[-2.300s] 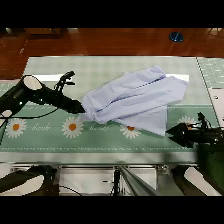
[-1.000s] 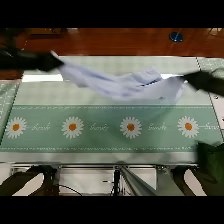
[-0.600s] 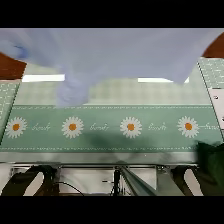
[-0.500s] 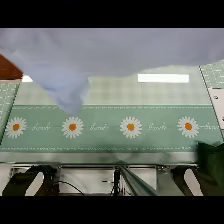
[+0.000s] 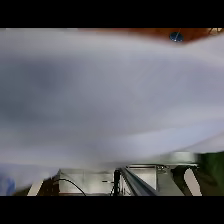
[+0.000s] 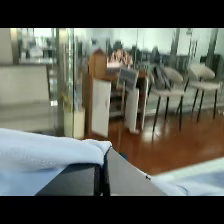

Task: Fold the shirts.

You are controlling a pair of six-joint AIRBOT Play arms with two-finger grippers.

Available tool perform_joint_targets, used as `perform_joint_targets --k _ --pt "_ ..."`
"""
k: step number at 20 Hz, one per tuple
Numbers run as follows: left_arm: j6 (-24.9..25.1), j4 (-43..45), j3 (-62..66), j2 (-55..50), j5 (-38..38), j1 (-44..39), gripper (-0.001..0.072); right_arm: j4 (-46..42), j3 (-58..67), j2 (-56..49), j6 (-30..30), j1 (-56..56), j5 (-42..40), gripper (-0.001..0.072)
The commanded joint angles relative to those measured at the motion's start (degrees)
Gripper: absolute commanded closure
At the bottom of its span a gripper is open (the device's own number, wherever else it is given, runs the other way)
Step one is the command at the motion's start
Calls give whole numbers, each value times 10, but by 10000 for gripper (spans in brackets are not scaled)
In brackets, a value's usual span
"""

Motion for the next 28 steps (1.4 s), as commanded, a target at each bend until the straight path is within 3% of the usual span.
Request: perform_joint_targets --k 1,3,4,6,9,13,16,21,28 --pt "-41 14 0 -24 -195 28 690 -99 -9 -7 -52 0 161 691" --pt "0 23 -56 -65 -297 62 690 -127 -65 -16 -63 4 160 691" --pt "23 22 -103 -75 -290 75 690 -122 -108 -24 -68 4 160 691" --pt "34 19 -210 -90 -190 82 690 -122 -206 -44 -83 4 126 691" --pt "69 -34 -320 -150 -9 50 690 -85 -329 -119 -77 9 13 691" --pt "161 -67 -321 -322 156 -62 688 -60 -340 -275 -88 83 -137 691" --pt "227 -67 -286 -442 260 -99 686 -60 -340 -356 -93 108 -283 691" --pt "228 -68 -226 -578 370 -105 686 -52 -340 -455 -92 115 -427 691" --pt "228 -98 -224 -691 367 -112 686 -37 -340 -565 -93 115 -435 690"
